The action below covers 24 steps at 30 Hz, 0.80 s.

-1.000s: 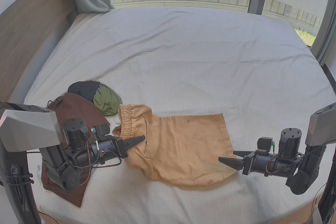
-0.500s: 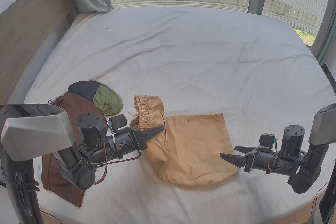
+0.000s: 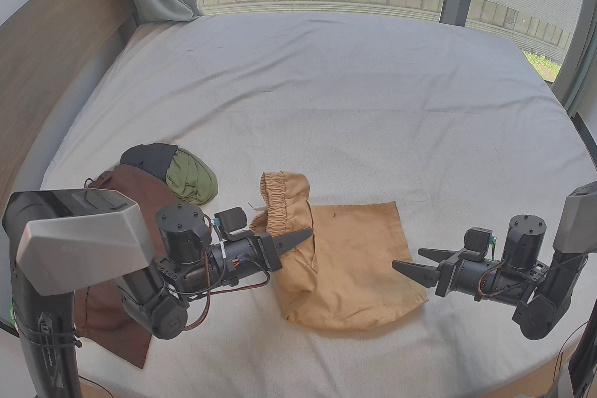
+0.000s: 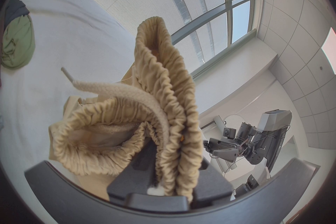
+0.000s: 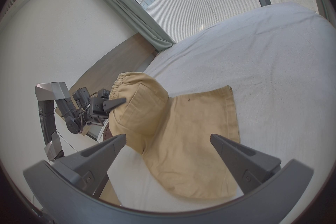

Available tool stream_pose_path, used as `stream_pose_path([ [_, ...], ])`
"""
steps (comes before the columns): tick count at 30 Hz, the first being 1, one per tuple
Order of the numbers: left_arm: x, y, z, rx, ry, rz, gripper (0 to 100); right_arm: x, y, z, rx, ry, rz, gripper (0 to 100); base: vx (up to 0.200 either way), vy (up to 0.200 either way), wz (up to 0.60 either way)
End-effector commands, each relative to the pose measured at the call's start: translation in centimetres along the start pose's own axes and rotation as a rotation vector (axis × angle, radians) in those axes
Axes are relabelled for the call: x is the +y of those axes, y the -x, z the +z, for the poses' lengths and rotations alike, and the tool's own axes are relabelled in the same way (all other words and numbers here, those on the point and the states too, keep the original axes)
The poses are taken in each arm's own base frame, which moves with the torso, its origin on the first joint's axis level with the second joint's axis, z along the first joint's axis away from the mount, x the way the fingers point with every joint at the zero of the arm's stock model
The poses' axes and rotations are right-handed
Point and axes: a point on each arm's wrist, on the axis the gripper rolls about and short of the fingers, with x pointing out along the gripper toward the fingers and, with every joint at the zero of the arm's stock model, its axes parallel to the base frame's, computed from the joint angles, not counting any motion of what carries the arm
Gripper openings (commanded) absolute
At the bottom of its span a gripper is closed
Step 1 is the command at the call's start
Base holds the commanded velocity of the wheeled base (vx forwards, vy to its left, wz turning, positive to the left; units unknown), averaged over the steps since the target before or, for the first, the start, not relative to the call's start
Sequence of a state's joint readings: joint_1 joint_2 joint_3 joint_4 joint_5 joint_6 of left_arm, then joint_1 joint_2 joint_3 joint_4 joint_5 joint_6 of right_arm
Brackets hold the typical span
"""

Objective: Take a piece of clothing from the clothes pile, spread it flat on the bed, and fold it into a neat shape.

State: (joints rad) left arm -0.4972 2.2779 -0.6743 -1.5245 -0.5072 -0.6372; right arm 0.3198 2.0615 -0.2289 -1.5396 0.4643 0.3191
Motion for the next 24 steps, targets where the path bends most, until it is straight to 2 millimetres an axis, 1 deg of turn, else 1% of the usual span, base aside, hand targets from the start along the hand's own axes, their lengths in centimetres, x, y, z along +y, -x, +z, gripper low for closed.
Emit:
stream_pose_path([
  [1, -0.1, -1.0, -0.9, 0.022, 0.009, -0.016, 0, -0.1, -0.4, 0.6, -0.028, 0.011, -0.005, 100, 0.0, 0.0, 0.0],
  [5, 0.0, -2.3, -1.3, 0.022, 0.035, -0.034, 0, -0.1, -0.5, 0.8, -0.043, 0.012, -0.02, 100, 0.0, 0.0, 0.0],
  [10, -0.6, -3.5, -1.8, 0.034, 0.063, -0.065, 0, -0.1, -0.7, 1.0, -0.053, 0.016, -0.016, 100, 0.0, 0.0, 0.0],
  [12, -0.7, -4.0, -2.4, 0.048, 0.089, -0.074, 0, -0.2, -0.8, 1.2, -0.06, 0.016, -0.017, 100, 0.0, 0.0, 0.0],
  [21, -1.0, -6.2, -4.9, 0.088, 0.096, -0.1, 0, -0.2, -0.8, 1.7, -0.083, 0.021, -0.016, 100, 0.0, 0.0, 0.0],
  [24, -0.4, -6.6, -5.6, 0.09, 0.099, -0.088, 0, -0.2, -0.8, 1.8, -0.085, 0.022, -0.016, 100, 0.0, 0.0, 0.0],
])
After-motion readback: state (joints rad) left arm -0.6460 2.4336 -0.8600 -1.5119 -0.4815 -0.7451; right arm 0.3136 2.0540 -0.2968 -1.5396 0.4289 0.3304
